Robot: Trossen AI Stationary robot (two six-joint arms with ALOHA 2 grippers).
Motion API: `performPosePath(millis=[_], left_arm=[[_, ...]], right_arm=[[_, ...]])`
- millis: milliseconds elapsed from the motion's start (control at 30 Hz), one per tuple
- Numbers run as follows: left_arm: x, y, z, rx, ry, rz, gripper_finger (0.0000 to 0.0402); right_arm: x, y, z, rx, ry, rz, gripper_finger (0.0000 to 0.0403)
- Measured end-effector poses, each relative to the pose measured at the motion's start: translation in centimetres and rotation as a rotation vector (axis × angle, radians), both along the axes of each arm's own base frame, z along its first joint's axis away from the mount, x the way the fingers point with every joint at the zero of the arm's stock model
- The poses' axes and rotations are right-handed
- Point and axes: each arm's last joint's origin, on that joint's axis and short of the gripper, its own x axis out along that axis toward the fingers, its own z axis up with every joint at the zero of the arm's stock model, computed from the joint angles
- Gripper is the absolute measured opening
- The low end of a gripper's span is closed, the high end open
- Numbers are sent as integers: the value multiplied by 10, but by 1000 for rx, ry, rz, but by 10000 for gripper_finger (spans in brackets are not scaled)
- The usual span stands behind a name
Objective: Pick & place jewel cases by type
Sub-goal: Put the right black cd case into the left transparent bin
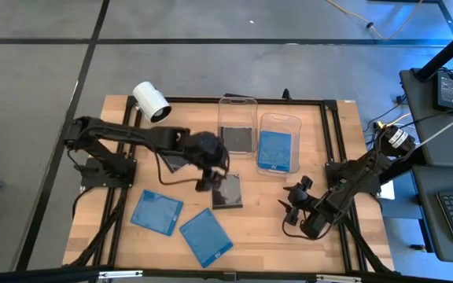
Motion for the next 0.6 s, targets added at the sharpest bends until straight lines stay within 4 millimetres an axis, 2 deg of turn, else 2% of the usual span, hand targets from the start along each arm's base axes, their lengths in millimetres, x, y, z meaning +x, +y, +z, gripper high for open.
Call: performPosePath(millis=[200,267,433,600], left_arm=[[14,-32,-17,-29,13,-50,124],[17,-44,-28,-36,59,-67,123],[24,-69,-53,-22,132,-131,126],[35,-82,-83,7,193,-111,139]], right_arm=[[7,-5,1,-7,-43,-47,247],[11,-6,3,-10,-68,-46,247],[29,-2,9,-18,-99,74,247],[46,-2,19,-40,-168,151,247]])
